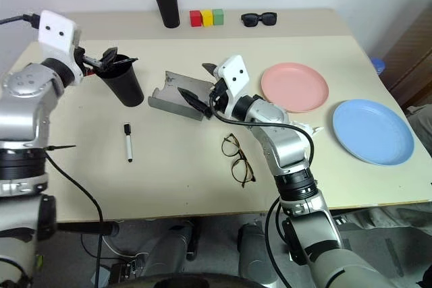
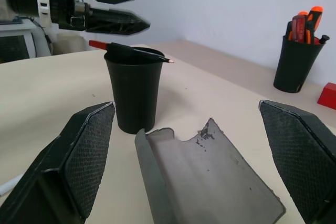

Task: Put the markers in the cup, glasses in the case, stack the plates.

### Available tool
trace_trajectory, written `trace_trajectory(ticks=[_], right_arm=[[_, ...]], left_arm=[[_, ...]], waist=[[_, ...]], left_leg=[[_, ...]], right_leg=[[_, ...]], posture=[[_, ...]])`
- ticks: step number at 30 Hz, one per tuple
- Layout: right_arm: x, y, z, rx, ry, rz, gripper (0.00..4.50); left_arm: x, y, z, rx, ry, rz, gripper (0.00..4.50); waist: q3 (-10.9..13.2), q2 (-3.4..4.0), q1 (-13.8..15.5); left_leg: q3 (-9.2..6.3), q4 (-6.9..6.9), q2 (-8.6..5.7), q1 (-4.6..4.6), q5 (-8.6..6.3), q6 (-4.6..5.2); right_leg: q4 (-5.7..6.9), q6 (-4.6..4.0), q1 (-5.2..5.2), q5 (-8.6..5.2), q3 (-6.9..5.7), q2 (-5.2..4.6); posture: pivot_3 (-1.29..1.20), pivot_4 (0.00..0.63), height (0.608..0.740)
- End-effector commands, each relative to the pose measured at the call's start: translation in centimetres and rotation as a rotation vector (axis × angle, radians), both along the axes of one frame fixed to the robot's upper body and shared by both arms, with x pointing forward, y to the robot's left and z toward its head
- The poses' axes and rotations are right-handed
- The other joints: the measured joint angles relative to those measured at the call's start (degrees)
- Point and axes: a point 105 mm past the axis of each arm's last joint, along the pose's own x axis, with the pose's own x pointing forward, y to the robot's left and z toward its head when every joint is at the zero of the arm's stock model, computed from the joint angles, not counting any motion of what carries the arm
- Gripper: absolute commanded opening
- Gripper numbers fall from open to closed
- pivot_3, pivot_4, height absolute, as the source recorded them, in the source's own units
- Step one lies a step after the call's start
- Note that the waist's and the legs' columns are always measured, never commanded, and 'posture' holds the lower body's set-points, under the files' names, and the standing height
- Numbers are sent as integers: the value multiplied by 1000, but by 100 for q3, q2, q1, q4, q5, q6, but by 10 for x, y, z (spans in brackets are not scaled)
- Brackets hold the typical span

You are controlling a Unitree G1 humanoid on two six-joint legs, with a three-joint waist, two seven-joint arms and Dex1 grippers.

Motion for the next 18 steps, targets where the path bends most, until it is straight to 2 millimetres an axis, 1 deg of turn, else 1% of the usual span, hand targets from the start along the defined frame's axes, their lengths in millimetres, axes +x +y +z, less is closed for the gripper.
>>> trace_trajectory(ticks=[1,3,8,12,18], right_arm=[[-3,6,16,20,-60,17,4500],[-3,6,16,21,-60,16,4500],[-6,6,10,26,-52,7,4500],[-7,4,8,32,-49,-8,4500],[-8,1,7,31,-52,-25,4500]], left_arm=[[-1,-4,10,37,92,-51,4454],[2,-3,9,78,130,-73,4454],[8,5,2,83,277,-133,4454],[10,11,1,97,348,-163,4454],[12,10,-9,152,450,-227,4454]], waist=[[0,1,-4],[1,2,-17],[3,5,-23],[4,4,-24],[4,4,-22]], left_leg=[[1,0,0,0,0,0],[2,-2,0,1,0,0],[3,-4,4,0,0,0],[4,-6,5,-2,0,0],[6,-5,6,-3,0,0]], right_leg=[[-1,0,0,0,0,0],[0,0,0,0,1,0],[2,0,-4,-1,1,5],[1,0,-7,-1,1,5],[1,0,-7,-1,1,5]], posture=[[0,150,740],[0,150,740],[0,150,740],[0,150,740],[0,150,740]])
